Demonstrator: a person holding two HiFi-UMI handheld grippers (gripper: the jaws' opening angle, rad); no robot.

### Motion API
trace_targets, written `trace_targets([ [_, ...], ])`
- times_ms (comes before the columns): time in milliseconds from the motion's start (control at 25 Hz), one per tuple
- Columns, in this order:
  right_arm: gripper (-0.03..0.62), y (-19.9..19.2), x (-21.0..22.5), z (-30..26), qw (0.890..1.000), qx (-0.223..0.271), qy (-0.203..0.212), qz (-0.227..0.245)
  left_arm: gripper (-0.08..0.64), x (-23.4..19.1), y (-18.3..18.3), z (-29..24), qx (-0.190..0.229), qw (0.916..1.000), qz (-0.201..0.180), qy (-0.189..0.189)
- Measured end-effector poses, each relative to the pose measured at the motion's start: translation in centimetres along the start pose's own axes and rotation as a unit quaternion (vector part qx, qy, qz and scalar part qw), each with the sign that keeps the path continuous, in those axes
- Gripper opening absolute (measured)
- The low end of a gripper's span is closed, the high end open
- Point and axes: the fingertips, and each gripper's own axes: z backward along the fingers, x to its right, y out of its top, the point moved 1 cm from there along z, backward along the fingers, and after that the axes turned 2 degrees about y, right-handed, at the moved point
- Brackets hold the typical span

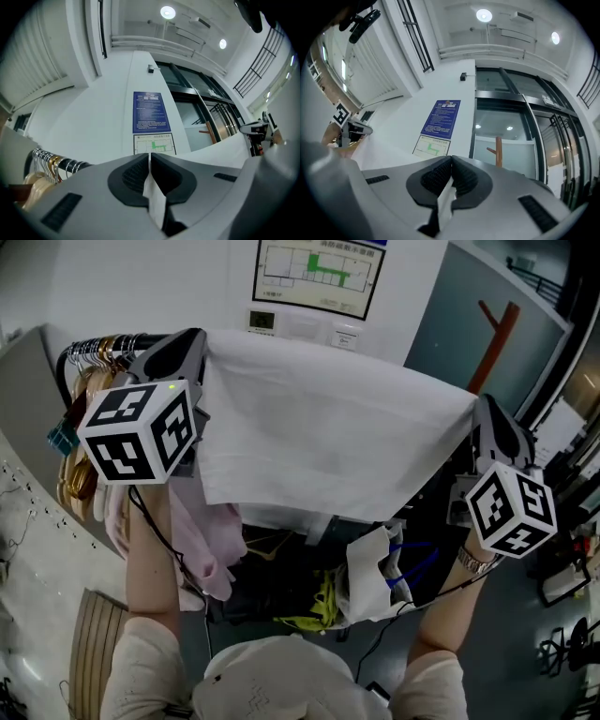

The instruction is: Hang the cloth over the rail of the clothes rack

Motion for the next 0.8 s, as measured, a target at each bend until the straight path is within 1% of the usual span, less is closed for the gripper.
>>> trace_targets([
  [120, 0.018, 0.02, 0.22, 0.29, 1.000, 0.007, -0.005, -0.017, 0.026, -0.10, 0.01, 0.19, 0.008, 0.9995, 0.032, -0.004],
  [240, 0.018, -0.14, 0.14, 0.64, 1.000, 0.008, -0.013, -0.014, 0.026, -0.09, -0.14, 0.33, 0.017, 0.9995, 0.028, 0.003],
  [320, 0.018, -0.19, -0.07, 0.65, 1.000, 0.001, -0.018, 0.007, 0.026, -0.03, -0.13, 0.25, 0.019, 0.9998, 0.007, 0.007],
  [440, 0.020, -0.13, -0.31, 0.45, 0.999, 0.004, -0.029, 0.042, 0.028, 0.25, -0.03, 0.14, 0.021, 0.9981, -0.056, 0.016],
  [520, 0.021, -0.17, -0.43, 0.48, 0.998, 0.013, -0.039, 0.054, 0.028, 0.41, -0.02, 0.24, 0.024, 0.9955, -0.087, 0.029],
  [680, 0.023, -0.02, -0.48, 0.52, 0.997, 0.014, -0.044, 0.065, 0.030, 0.56, 0.18, 0.36, 0.031, 0.9903, -0.122, 0.059],
  [800, 0.060, 0.13, -0.45, 0.47, 0.997, 0.012, -0.036, 0.063, 0.047, 0.41, 0.28, 0.48, 0.036, 0.9889, -0.127, 0.069],
])
